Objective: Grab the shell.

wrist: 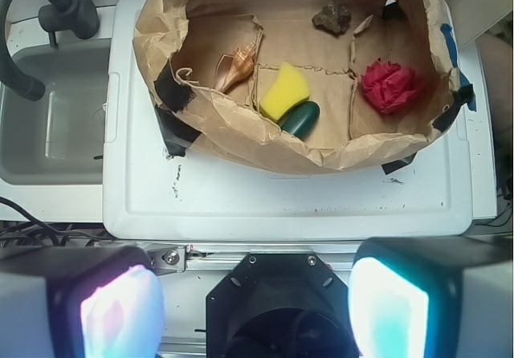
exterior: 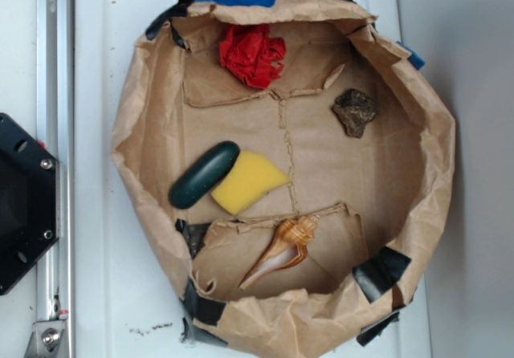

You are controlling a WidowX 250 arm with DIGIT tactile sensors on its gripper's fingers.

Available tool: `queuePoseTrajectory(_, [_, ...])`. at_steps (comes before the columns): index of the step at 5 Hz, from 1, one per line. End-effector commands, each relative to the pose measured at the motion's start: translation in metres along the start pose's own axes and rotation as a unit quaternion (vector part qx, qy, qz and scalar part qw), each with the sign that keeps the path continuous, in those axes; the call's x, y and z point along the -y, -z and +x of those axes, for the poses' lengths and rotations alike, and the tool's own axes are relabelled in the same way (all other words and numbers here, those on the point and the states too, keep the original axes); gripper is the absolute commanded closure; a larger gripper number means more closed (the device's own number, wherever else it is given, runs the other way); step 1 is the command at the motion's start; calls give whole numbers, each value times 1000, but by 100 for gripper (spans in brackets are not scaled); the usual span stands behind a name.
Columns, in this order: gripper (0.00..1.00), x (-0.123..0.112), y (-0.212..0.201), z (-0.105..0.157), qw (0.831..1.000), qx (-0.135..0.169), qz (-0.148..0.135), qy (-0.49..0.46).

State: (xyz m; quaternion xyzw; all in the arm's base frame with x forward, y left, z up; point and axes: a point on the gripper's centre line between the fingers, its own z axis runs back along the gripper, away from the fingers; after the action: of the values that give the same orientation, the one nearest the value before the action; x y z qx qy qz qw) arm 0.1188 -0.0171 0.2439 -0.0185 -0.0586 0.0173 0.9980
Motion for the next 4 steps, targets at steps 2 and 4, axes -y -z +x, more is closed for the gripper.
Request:
queuePoseTrajectory(2, [0,11,4,36,999,16,-8,-42])
queuePoseTrajectory(4, [0,4,33,92,983,18,-14,-182])
